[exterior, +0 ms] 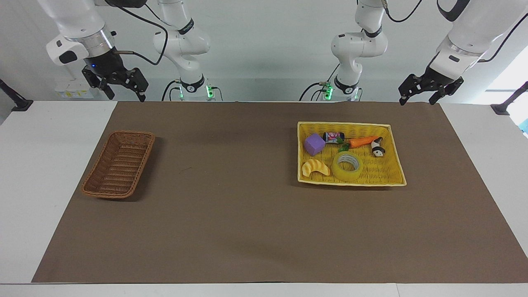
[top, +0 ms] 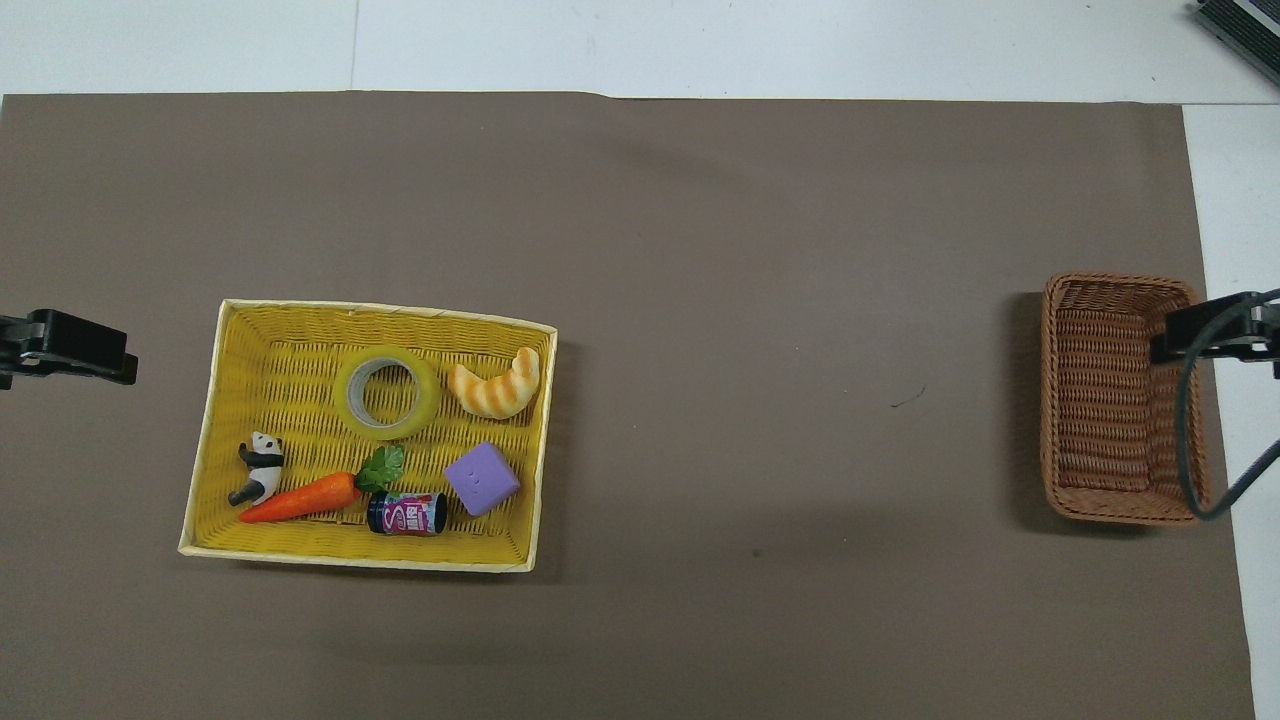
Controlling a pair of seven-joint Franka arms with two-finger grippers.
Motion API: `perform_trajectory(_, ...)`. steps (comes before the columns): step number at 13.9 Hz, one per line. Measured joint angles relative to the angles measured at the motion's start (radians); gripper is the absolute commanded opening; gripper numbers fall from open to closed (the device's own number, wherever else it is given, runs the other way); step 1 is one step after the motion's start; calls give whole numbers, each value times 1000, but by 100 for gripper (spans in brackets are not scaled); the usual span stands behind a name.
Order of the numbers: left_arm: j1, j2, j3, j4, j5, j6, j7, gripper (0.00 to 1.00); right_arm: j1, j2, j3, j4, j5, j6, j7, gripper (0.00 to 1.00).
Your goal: Move tape to another basket
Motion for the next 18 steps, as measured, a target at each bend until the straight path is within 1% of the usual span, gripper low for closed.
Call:
perform_trajectory(10,0,0,1,-5,0,13,1,100,0,0,0,-3,0,-1,0,100)
perform_trajectory(18,-1,-5,-2,-71,0,78,1,100,0,-2,0,-3,0,-1,0,100)
